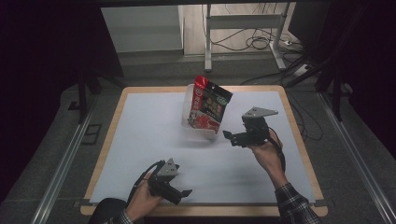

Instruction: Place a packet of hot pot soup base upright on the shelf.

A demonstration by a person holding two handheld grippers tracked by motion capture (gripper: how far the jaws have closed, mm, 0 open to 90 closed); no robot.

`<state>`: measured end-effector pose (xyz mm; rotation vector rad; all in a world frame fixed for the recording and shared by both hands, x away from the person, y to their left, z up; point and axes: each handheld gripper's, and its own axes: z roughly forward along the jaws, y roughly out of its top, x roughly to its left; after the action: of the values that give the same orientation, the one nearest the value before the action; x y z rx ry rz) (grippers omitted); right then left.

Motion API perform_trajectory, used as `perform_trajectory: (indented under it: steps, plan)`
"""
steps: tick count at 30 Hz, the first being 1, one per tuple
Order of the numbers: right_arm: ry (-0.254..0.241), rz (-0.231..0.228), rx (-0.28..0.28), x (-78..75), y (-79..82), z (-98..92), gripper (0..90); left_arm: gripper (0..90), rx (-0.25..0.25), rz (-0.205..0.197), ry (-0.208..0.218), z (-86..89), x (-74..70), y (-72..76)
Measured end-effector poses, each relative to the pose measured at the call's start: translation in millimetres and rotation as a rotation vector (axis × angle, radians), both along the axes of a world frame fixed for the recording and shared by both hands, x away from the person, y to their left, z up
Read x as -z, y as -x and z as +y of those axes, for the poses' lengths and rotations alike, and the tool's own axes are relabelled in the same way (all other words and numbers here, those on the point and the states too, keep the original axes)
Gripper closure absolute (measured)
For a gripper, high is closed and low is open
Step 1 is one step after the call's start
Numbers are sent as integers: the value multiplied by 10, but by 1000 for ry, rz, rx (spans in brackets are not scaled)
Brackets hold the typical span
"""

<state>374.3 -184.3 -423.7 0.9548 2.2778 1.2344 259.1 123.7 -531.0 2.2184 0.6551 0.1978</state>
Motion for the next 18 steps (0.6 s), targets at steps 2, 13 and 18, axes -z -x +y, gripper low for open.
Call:
perform_trajectory:
  steps: [2,13,18]
  plan:
    - [5,-2,1,10,22,-10,49,0,0,0,-2,-1,1,0]
    - [26,9,12,60,143,-101,15,0,4,-4,-11,-1,-1,7]
    - [54,2,18,91,206,-137,0,0,1,-4,-7,5,-3,9]
